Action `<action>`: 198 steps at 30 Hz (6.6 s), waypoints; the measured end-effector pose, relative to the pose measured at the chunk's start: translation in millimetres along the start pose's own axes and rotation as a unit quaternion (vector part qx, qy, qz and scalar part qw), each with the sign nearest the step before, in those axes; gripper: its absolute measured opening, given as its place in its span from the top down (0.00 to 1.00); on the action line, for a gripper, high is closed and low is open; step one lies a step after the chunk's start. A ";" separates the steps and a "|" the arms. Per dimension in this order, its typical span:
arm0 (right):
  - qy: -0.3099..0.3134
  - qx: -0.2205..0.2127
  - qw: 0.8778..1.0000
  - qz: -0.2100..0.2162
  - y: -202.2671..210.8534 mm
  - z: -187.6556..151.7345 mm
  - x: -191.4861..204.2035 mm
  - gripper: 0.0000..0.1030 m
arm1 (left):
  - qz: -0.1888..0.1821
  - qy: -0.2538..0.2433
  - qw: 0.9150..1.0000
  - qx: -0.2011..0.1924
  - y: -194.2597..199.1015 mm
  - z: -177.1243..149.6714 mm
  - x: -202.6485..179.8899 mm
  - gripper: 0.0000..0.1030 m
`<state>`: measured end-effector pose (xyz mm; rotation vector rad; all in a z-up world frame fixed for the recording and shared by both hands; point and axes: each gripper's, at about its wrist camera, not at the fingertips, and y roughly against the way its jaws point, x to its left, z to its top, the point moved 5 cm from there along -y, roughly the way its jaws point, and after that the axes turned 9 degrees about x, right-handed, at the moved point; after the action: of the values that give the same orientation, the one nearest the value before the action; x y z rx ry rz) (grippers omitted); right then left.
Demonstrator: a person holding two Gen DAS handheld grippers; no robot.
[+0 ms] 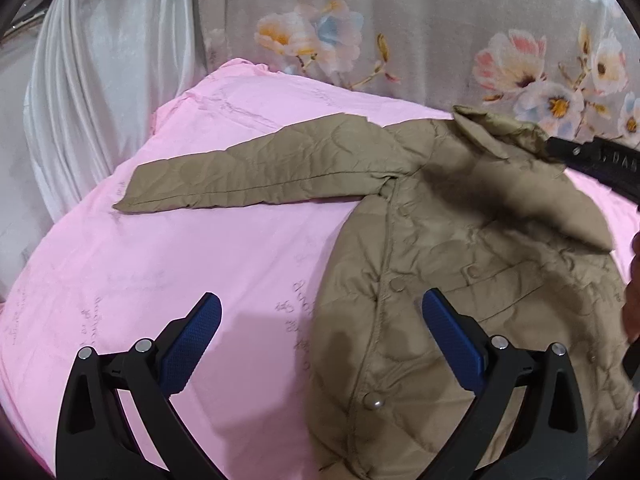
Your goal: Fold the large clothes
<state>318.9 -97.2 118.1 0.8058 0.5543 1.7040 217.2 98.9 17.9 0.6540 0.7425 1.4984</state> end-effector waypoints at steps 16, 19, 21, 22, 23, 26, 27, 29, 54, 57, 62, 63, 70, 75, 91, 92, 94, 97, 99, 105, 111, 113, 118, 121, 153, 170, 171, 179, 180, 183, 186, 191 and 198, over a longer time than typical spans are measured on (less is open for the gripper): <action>-0.284 -0.043 0.957 -0.049 59.1 -67.5 -205.8 0.37 | -0.175 0.023 0.980 0.089 -86.7 82.1 -107.3 0.05; -0.333 -0.026 0.941 -0.054 47.0 -85.8 -242.2 0.37 | -0.185 0.037 0.975 0.118 -110.8 83.3 -117.5 0.09; -0.356 -0.014 0.933 -0.046 34.7 -92.6 -256.3 0.37 | -0.204 0.051 0.967 0.144 -123.3 80.2 -123.6 0.27; -0.367 -0.010 0.929 -0.036 29.0 -94.7 -261.7 0.37 | -0.206 0.053 0.965 0.151 -127.0 79.2 -125.4 0.34; -0.380 -0.005 0.925 -0.023 20.8 -96.1 -266.0 0.37 | -0.203 0.052 0.966 0.154 -129.7 79.1 -125.3 0.46; -0.406 -0.008 0.914 -0.003 7.6 -93.2 -278.4 0.38 | -0.180 0.051 0.971 0.146 -134.1 82.7 -123.7 0.72; -0.411 -0.011 0.911 -0.003 3.7 -90.4 -281.7 0.39 | -0.171 0.051 0.973 0.144 -134.3 84.5 -121.6 0.87; -0.407 -0.007 0.914 -0.004 -6.5 -81.5 -282.6 0.55 | -0.172 0.056 0.973 0.139 -133.1 90.0 -116.5 0.88; -0.221 0.011 0.958 -0.181 14.1 -76.5 -240.4 0.78 | -0.022 -0.092 0.995 0.032 -115.3 66.5 -115.3 0.71; -0.164 -0.017 0.973 -0.160 28.0 -61.0 -197.6 0.78 | -0.016 -0.102 0.995 -0.015 -82.6 78.3 -122.2 0.60; -0.076 0.026 0.988 -0.130 -24.7 -48.3 -130.3 0.78 | -0.050 -0.121 0.991 -0.013 -75.4 92.1 -168.2 0.49; -0.072 0.037 0.988 -0.129 -37.1 -49.7 -126.4 0.78 | -0.047 -0.125 0.991 -0.005 -82.4 90.6 -174.9 0.49; -0.091 0.076 0.986 -0.116 -88.1 -82.1 -134.7 0.79 | -0.046 -0.116 0.991 0.044 -142.8 56.5 -180.6 0.48; -0.087 0.059 0.986 -0.126 -87.3 -95.1 -132.9 0.79 | -0.047 -0.104 0.993 0.037 -145.8 48.7 -176.9 0.45; -0.104 0.052 0.985 -0.129 -43.9 -144.4 -130.9 0.82 | -0.082 -0.090 0.992 0.036 -96.4 -8.9 -152.4 0.45; -0.103 0.052 0.985 -0.129 -41.3 -148.0 -129.2 0.82 | -0.089 -0.085 0.992 0.034 -91.5 -12.9 -149.0 0.44; -0.101 0.053 0.985 -0.132 -40.1 -150.6 -127.7 0.82 | -0.114 -0.063 0.991 0.030 -82.7 -13.3 -137.8 0.43; -0.106 0.051 0.985 -0.127 -39.6 -150.8 -129.0 0.82 | -0.130 -0.016 0.991 0.019 -62.2 2.0 -101.3 0.36; -0.114 0.027 0.987 -0.108 -34.4 -149.6 -129.7 0.80 | -0.124 0.037 0.992 -0.004 -44.7 22.2 -52.2 0.10; -0.134 -0.011 0.986 -0.103 -7.5 -154.5 -131.4 0.50 | -0.051 0.213 0.976 0.008 -63.3 62.3 133.2 0.09; -0.122 -0.006 0.986 -0.117 -12.2 -160.9 -126.2 0.48 | -0.019 0.353 0.934 0.051 -116.1 63.9 261.0 0.14; -0.112 -0.006 0.986 -0.126 -13.6 -161.4 -122.4 0.45 | -0.042 0.378 0.923 0.064 -134.8 66.0 275.1 0.15; -0.100 0.000 0.985 -0.143 -17.9 -161.0 -119.6 0.42 | -0.045 0.376 0.923 0.060 -155.6 79.9 275.0 0.27; -0.101 0.003 0.985 -0.143 -19.6 -160.8 -120.8 0.41 | -0.053 0.351 0.932 0.079 -162.6 89.7 259.5 0.78; -0.209 -0.049 0.968 -0.133 69.9 -181.9 -205.7 0.35 | -0.298 0.046 0.951 0.072 8.8 35.9 -150.6 0.16; -0.195 0.023 0.976 -0.095 2.3 -144.6 -190.1 0.54 | -0.313 0.296 0.886 0.169 -123.9 69.7 -10.2 0.32; -0.191 0.022 0.976 -0.103 3.3 -142.6 -191.4 0.71 | -0.316 0.300 0.883 0.172 -125.2 69.5 -10.5 0.36; -0.167 -0.049 0.982 -0.077 67.5 -99.4 -196.1 0.97 | -0.310 0.271 0.897 0.160 -112.6 85.0 -20.3 0.94; -0.153 -0.062 0.983 -0.084 77.2 -94.1 -192.9 0.97 | -0.298 0.262 0.905 0.153 -107.8 86.7 -20.2 0.94; -0.128 -0.062 0.983 -0.116 77.7 -94.2 -192.4 0.98 | -0.241 0.211 0.938 0.131 -96.8 85.5 -28.9 0.96; -0.120 -0.008 0.983 -0.142 40.9 -113.4 -201.5 0.98 | -0.190 0.177 0.956 0.133 -104.9 72.4 -35.9 0.97; -0.140 0.038 0.980 -0.135 0.5 -146.2 -213.9 0.97 | -0.132 0.128 0.976 0.121 -117.2 56.5 -42.5 0.97; -0.123 0.057 0.979 -0.156 -9.3 -146.1 -210.2 0.92 | -0.050 0.053 0.994 0.086 -115.9 55.1 -60.4 0.94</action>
<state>246.6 -290.8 -33.3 0.9429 0.5769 1.2745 336.5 43.9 -35.7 0.6588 0.9809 1.3956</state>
